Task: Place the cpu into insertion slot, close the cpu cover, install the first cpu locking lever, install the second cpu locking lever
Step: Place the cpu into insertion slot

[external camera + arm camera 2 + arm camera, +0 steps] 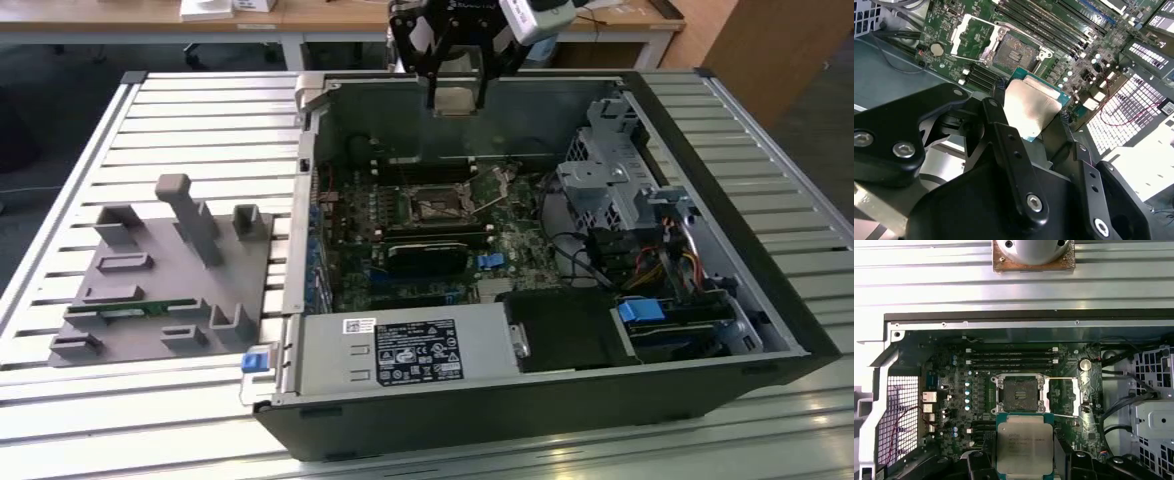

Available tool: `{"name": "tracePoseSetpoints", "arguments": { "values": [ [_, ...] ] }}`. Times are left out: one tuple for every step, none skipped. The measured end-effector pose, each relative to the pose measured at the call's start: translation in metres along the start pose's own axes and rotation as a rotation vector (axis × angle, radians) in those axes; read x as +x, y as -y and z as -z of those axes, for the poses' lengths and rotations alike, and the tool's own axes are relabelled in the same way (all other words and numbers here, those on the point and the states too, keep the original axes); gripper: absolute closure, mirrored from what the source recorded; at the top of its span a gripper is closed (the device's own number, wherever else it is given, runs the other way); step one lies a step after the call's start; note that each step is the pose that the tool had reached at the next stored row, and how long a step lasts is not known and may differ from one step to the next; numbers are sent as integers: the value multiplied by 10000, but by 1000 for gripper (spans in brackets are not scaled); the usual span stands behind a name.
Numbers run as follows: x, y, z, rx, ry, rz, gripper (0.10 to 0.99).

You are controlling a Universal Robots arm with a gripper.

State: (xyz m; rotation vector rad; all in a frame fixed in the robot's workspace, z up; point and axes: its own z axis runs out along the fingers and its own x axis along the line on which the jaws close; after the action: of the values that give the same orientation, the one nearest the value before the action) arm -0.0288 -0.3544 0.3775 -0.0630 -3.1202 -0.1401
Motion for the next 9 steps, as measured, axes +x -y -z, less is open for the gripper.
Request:
{"name": "tracePoseSetpoints", "arguments": {
  "values": [
    [0, 0, 0, -1, 3, -32, 545],
    [0, 0, 0, -2, 6, -64, 545],
    [0, 0, 0, -3, 9, -97, 545],
    [0, 0, 0, -3, 12, -125, 545],
    [0, 0, 0, -3, 14, -150, 545],
    [0, 0, 0, -4, 17, -176, 545],
    [0, 0, 0, -5, 19, -207, 545],
    [0, 0, 0, -5, 22, -241, 545],
    [0, 0, 0, -6, 25, -274, 545]
  ]
}}
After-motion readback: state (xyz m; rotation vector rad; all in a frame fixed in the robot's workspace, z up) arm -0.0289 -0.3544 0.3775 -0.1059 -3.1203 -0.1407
